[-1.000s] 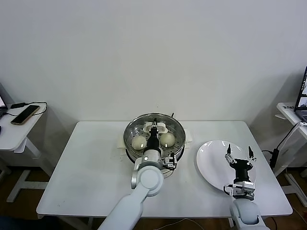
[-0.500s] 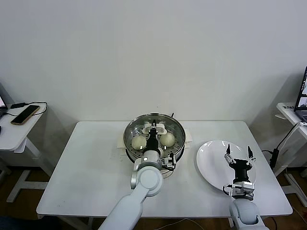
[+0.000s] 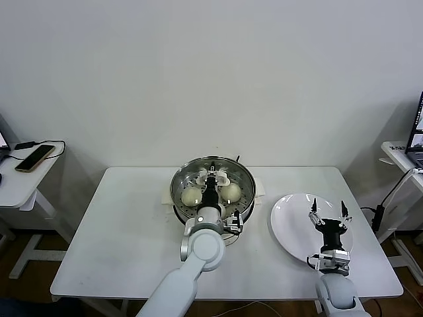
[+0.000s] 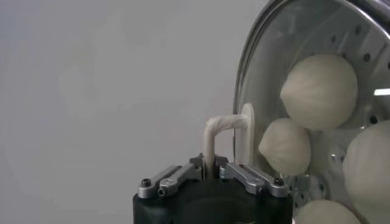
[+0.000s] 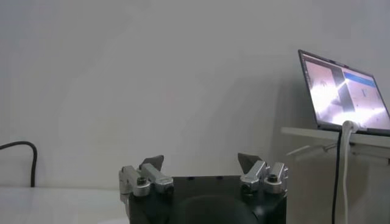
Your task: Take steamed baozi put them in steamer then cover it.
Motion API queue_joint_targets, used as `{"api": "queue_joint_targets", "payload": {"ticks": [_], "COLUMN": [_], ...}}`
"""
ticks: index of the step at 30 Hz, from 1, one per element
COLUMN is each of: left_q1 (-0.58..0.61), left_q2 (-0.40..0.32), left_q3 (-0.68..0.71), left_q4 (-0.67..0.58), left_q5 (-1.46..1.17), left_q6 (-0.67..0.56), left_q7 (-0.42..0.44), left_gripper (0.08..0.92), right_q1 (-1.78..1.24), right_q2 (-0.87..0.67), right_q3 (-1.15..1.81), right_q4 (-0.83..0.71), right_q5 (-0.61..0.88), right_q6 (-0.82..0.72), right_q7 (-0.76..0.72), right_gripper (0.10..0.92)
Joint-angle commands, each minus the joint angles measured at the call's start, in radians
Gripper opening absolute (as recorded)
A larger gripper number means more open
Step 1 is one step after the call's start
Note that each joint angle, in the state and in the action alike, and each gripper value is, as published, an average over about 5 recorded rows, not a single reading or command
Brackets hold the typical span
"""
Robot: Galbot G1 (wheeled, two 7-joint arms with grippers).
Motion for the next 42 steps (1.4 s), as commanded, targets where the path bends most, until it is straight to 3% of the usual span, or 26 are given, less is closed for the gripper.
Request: {"api": "queue_joint_targets", "payload": {"ticks": [1, 15, 23, 27, 31, 34, 38, 42], "left_q1": [0.006, 0.097, 0.145, 0.141, 0.119, 0.119, 0.137, 0.164], "left_q2": [0.006, 0.092, 0.169, 0.209, 0.247, 0.277, 0.307, 0.307], "left_q3": [0.003, 0.022, -0.019, -0.129, -0.290, -0.421, -0.544, -0.625], "left_q4": [-0.033, -0.241, -0.410, -0.473, -0.422, -0.328, -0.209, -0.098], "left_q5": [-0.014, -0.095, -0.269, -0.554, -0.928, -1.151, -1.466, -1.630], "left_q6": [0.001, 0.011, 0.026, 0.029, -0.054, -0.176, -0.344, -0.500], "left_q7": [0.001, 0.026, 0.042, -0.073, -0.318, -0.417, -0.450, -0.420], "left_gripper": [0.376, 0.792, 0.823, 0.823, 0.823, 0.823, 0.823, 0.823], "right_q1": [0.000, 0.002, -0.004, -0.019, -0.032, -0.040, -0.055, -0.070], "right_q2": [-0.001, 0.004, 0.004, -0.014, -0.032, -0.039, -0.046, -0.050], "right_q3": [0.000, -0.007, -0.011, -0.014, -0.025, -0.034, -0.046, -0.055], "right_q4": [0.001, 0.013, 0.027, 0.051, 0.077, 0.095, 0.111, 0.121], "right_q5": [-0.001, -0.007, -0.009, 0.035, 0.113, 0.167, 0.205, 0.217], "right_q6": [0.000, -0.004, -0.008, -0.024, -0.054, -0.078, -0.113, -0.131], "right_q7": [0.001, 0.005, 0.005, -0.023, -0.061, -0.081, -0.099, -0.117], "right_gripper": [0.823, 0.823, 0.823, 0.823, 0.823, 0.823, 0.823, 0.823]}}
